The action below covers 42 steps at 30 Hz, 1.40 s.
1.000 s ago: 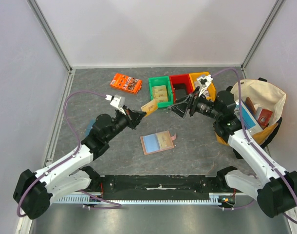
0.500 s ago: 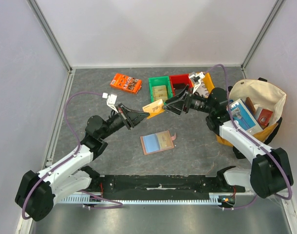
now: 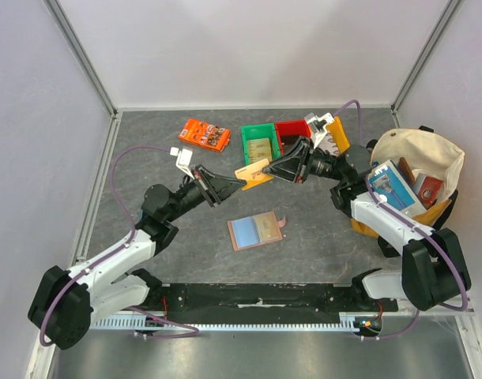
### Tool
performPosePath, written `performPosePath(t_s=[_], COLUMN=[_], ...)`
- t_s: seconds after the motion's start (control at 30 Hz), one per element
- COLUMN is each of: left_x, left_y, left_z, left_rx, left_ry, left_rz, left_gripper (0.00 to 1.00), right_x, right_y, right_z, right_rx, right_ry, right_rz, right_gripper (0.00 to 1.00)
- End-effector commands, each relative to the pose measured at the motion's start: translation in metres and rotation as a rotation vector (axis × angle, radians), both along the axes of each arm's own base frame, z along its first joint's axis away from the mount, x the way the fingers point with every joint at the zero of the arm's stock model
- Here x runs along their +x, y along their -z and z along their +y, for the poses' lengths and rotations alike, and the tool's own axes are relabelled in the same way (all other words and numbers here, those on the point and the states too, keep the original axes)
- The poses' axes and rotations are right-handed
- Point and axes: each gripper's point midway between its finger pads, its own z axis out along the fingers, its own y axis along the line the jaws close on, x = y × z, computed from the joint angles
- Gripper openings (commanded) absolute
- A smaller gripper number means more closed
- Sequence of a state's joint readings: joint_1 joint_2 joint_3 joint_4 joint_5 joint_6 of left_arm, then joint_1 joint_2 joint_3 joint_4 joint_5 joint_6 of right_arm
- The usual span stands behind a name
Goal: Take the credit cards out of the card holder
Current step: Place the credit card in the storage box.
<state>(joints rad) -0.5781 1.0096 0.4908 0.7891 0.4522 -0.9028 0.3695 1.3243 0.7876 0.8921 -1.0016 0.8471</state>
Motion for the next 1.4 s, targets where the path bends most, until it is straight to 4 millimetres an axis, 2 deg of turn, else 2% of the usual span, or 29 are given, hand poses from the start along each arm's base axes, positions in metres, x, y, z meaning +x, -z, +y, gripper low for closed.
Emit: performPosePath(t_s=[0.0,0.1,0.17,0.27,0.43,0.5,0.6,0.7,0.87,0.93,0.97,1.07,1.27,1.37], left_x=[-0.002,-0.002,0.001,0.013,0.032,0.036,0.039,0.045,0.055,0.058,0.059,0.060,0.064,0.063], left_y=[-0.037,-0.039,-0.037,-0.022,-0.015,-0.015,-0.011,-0.006,0.018,0.031,0.039,0.052,0.058,0.059], left_z=[0.000,0.001,0.004,0.012,0.051,0.068,0.093,0.117,0.149,0.159,0.161,0.170,0.183,0.184], left_rx=[-0.078,-0.076,-0.051,0.059,0.253,0.324,0.446,0.566,0.721,0.753,0.762,0.786,0.835,0.840], left_ry=[0.019,0.015,-0.006,-0.088,-0.327,-0.407,-0.505,-0.597,-0.675,-0.699,-0.695,-0.700,-0.755,-0.760], left_rz=[-0.075,-0.079,-0.075,-0.038,-0.016,-0.016,0.000,0.020,0.061,0.080,0.097,0.143,0.155,0.154], left_gripper=[0.02,0.02,0.07,0.27,0.69,0.82,0.93,0.99,0.99,0.99,0.99,0.99,0.99,0.99], right_x=[-0.008,-0.003,0.002,0.020,0.058,0.075,0.104,0.134,0.182,0.193,0.204,0.223,0.253,0.263], right_y=[-0.018,-0.015,-0.013,-0.006,0.003,0.002,0.005,0.012,0.033,0.039,0.043,0.061,0.074,0.095], right_z=[0.002,0.002,0.001,-0.001,-0.021,-0.033,-0.060,-0.094,-0.158,-0.168,-0.189,-0.220,-0.253,-0.265], right_rx=[0.031,0.017,-0.008,-0.101,-0.248,-0.266,-0.290,-0.312,-0.396,-0.418,-0.448,-0.597,-0.774,-0.880], right_ry=[-0.043,-0.030,-0.007,0.066,0.216,0.276,0.384,0.521,0.751,0.790,0.862,0.993,1.106,1.109], right_rz=[-0.063,-0.054,-0.050,-0.072,-0.020,0.017,0.080,0.168,0.313,0.345,0.361,0.394,0.419,0.447], right_gripper=[0.18,0.02,0.00,0.00,0.00,0.00,0.00,0.00,0.00,0.00,0.00,0.00,0.00,0.00])
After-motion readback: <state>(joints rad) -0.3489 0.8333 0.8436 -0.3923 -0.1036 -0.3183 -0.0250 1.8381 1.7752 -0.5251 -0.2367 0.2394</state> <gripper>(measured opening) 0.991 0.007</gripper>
